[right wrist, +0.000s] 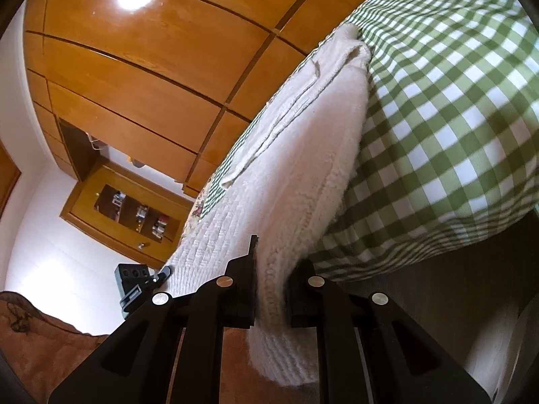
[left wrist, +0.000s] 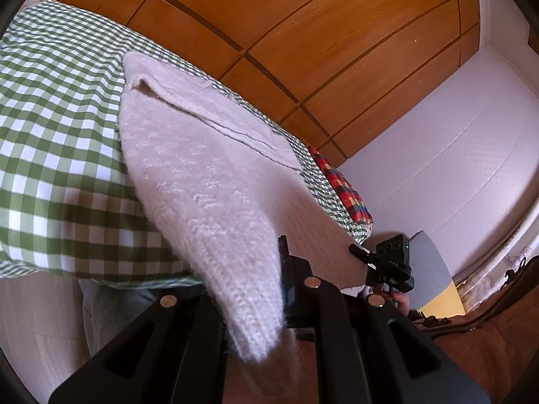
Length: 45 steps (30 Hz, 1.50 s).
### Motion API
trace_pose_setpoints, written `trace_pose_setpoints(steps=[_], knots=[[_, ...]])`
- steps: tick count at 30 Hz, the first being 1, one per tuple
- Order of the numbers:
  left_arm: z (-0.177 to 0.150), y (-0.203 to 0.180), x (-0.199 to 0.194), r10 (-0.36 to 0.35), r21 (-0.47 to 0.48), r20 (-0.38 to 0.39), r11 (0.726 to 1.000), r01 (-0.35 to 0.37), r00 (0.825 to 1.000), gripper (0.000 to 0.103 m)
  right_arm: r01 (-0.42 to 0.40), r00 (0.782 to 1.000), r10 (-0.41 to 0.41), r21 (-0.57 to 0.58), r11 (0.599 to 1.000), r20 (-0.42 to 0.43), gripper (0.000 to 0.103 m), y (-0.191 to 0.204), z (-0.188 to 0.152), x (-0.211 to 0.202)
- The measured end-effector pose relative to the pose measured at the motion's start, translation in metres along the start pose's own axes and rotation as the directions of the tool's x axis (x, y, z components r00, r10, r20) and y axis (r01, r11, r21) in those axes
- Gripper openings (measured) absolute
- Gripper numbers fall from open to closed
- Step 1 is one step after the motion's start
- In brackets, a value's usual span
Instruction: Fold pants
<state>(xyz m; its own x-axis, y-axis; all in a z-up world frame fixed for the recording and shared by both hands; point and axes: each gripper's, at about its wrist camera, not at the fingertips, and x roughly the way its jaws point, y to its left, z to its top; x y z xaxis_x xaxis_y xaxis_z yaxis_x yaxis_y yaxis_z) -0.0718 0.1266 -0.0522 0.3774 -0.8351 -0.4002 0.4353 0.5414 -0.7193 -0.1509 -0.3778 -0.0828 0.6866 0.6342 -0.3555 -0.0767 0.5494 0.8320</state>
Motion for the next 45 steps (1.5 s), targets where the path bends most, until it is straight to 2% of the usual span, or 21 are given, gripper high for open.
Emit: trace_pose_setpoints(steps=[4, 7, 11, 14, 15, 16, 17, 18, 19, 21, 22, 23, 28, 32, 37, 39, 40, 41, 42, 43, 45], knots=[[-0.009, -0.010, -0.014, -0.011, -0.001, -0.021, 1.000, 0.011, 1.000, 0.006, -0.078, 0.997, 0.078, -0.018, 0.997, -0.023, 0.011, 0.004, -0.013, -0.015], [-0.015, -0.014, -0.030, -0.067, -0.040, -0.015, 0.997, 0.066, 0.998, 0.006, -0.146, 0.989, 0.145, -0.024, 0.989, -0.017, 0.011, 0.009, -0.022, -0.032], [-0.019, -0.017, -0.046, -0.170, -0.111, 0.032, 0.979, 0.172, 0.985, 0.006, -0.302, 0.950, 0.302, -0.009, 0.953, 0.074, 0.011, 0.016, -0.031, -0.063], [-0.012, -0.010, -0.042, -0.177, -0.134, 0.048, 0.974, 0.182, 0.983, 0.006, -0.332, 0.934, 0.334, -0.033, 0.943, 0.130, 0.011, 0.017, -0.022, -0.074], [-0.008, -0.007, -0.039, -0.178, -0.140, 0.046, 0.973, 0.183, 0.983, 0.006, -0.327, 0.935, 0.328, -0.032, 0.945, 0.134, 0.011, 0.017, -0.016, -0.073], [-0.003, -0.005, -0.033, -0.168, -0.146, 0.038, 0.974, 0.172, 0.985, 0.006, -0.275, 0.954, 0.276, -0.022, 0.961, 0.121, 0.011, 0.015, -0.008, -0.067], [0.000, -0.004, -0.030, -0.156, -0.144, 0.033, 0.977, 0.159, 0.987, 0.006, -0.178, 0.978, 0.177, -0.004, 0.984, 0.107, 0.011, 0.011, -0.001, -0.061], [0.005, -0.004, -0.026, -0.151, -0.139, 0.023, 0.979, 0.152, 0.988, 0.006, -0.074, 0.993, 0.071, 0.022, 0.997, 0.090, 0.011, 0.004, 0.005, -0.053], [0.006, -0.005, -0.025, -0.155, -0.132, 0.020, 0.979, 0.156, 0.988, 0.006, -0.046, 0.996, 0.044, 0.023, 0.999, 0.079, 0.012, -0.001, 0.007, -0.049], [0.007, -0.008, -0.026, -0.165, -0.109, 0.018, 0.980, 0.166, 0.986, 0.006, 0.051, 0.996, -0.051, 0.009, 0.999, 0.072, 0.035, -0.009, 0.007, -0.043], [0.008, -0.009, -0.027, -0.172, -0.101, 0.017, 0.980, 0.173, 0.985, 0.006, 0.120, 0.991, -0.120, 0.016, 0.993, 0.052, 0.068, -0.015, 0.005, -0.037], [0.009, -0.010, -0.027, -0.175, -0.095, 0.015, 0.980, 0.175, 0.984, 0.006, 0.134, 0.990, -0.135, 0.026, 0.991, 0.042, 0.077, -0.019, 0.003, -0.033], [0.011, -0.006, -0.025, -0.180, -0.110, 0.003, 0.978, 0.180, 0.984, 0.006, 0.179, 0.984, -0.177, 0.087, 0.980, -0.030, 0.077, -0.053, -0.017, -0.007], [0.011, -0.003, -0.023, -0.173, -0.108, -0.004, 0.979, 0.172, 0.985, 0.006, 0.174, 0.980, -0.159, 0.122, 0.977, -0.123, 0.077, -0.079, -0.033, 0.014], [0.010, -0.004, -0.027, -0.167, -0.107, -0.003, 0.980, 0.166, 0.986, 0.006, 0.081, 0.982, -0.048, 0.177, 0.981, -0.184, 0.077, -0.100, -0.052, 0.036], [0.009, -0.004, -0.027, -0.168, -0.106, -0.003, 0.980, 0.166, 0.986, 0.006, 0.070, 0.974, -0.033, 0.160, 0.985, -0.225, 0.073, -0.103, -0.059, 0.047], [0.009, -0.005, -0.027, -0.169, -0.108, -0.003, 0.980, 0.168, 0.986, 0.006, 0.065, 0.971, -0.028, 0.147, 0.987, -0.238, 0.063, -0.100, -0.063, 0.049], [0.009, -0.005, -0.027, -0.167, -0.107, -0.005, 0.980, 0.166, 0.986, 0.006, 0.050, 0.968, -0.014, 0.136, 0.989, -0.252, 0.044, -0.097, -0.066, 0.053], [0.009, -0.005, -0.027, -0.165, -0.108, -0.006, 0.981, 0.163, 0.986, 0.006, 0.029, 0.965, 0.004, 0.122, 0.992, -0.262, 0.031, -0.095, -0.067, 0.056], [0.009, -0.005, -0.027, -0.162, -0.108, -0.007, 0.981, 0.160, 0.987, 0.006, 0.021, 0.966, 0.009, 0.111, 0.994, -0.259, 0.011, -0.090, -0.066, 0.058], [0.011, -0.006, -0.027, -0.158, -0.106, -0.007, 0.982, 0.156, 0.987, 0.006, -0.035, 0.970, 0.051, 0.070, 0.997, -0.239, 0.008, -0.075, -0.062, 0.051]])
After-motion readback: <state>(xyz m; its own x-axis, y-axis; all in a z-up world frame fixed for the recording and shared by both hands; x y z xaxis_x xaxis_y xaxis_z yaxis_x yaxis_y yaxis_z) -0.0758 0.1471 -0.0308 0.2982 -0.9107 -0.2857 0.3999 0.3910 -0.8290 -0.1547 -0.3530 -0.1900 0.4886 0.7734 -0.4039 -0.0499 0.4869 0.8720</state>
